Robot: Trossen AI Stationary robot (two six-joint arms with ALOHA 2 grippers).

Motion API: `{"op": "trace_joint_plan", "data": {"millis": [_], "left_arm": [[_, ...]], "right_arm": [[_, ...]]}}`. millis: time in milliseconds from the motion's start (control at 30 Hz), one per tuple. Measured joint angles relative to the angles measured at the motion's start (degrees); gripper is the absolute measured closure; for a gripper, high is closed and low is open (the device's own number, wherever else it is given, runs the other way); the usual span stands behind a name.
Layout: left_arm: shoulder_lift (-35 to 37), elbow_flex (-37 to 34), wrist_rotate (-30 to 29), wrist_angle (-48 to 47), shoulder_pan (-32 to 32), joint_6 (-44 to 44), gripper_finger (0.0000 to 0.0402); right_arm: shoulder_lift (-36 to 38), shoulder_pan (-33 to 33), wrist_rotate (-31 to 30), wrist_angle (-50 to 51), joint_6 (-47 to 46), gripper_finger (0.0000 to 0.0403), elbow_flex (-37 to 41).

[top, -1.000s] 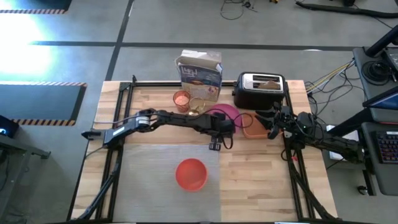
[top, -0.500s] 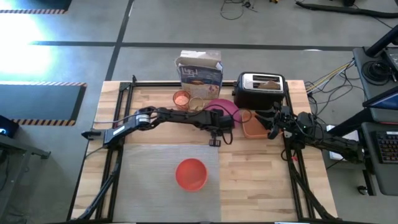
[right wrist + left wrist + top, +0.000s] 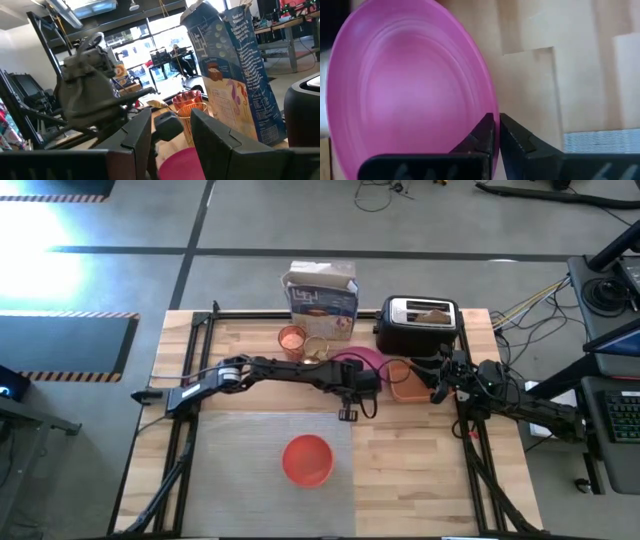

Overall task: Arrange a breakfast setting
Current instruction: Put the pink plate to the left of the orange bowl on the table mat

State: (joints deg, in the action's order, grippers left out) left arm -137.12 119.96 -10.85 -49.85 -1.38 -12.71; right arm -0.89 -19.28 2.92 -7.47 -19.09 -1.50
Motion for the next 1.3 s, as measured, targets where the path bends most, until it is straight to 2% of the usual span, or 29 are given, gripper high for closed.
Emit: {"op": "trace_joint_plan", "data": {"millis": [600,867,1100,1300], "left_arm": [[0.33,8.94,-2.78,-9.33,6.81,2.32,0.0400],[0.34,12.59,-12.79,-13.61,11.59,3.19,0.0400],[1.45,12.94,-14.16,-24.43,14.82,8.53,0.0400],[4.04,12.67,-14.58,-31.58,20.38,13.05,0.0400]], "right_arm": [[0.00,0.01,-0.02,0.00,0.00,0.0275,0.00],[0.00,-0.01,0.00,0.01,0.00,0.0275,0.01],[-0.01,0.01,-0.02,0.01,0.00,0.0275,0.00],[0.01,-0.01,0.00,0.01,0.00,0.0275,-0.02]]}}
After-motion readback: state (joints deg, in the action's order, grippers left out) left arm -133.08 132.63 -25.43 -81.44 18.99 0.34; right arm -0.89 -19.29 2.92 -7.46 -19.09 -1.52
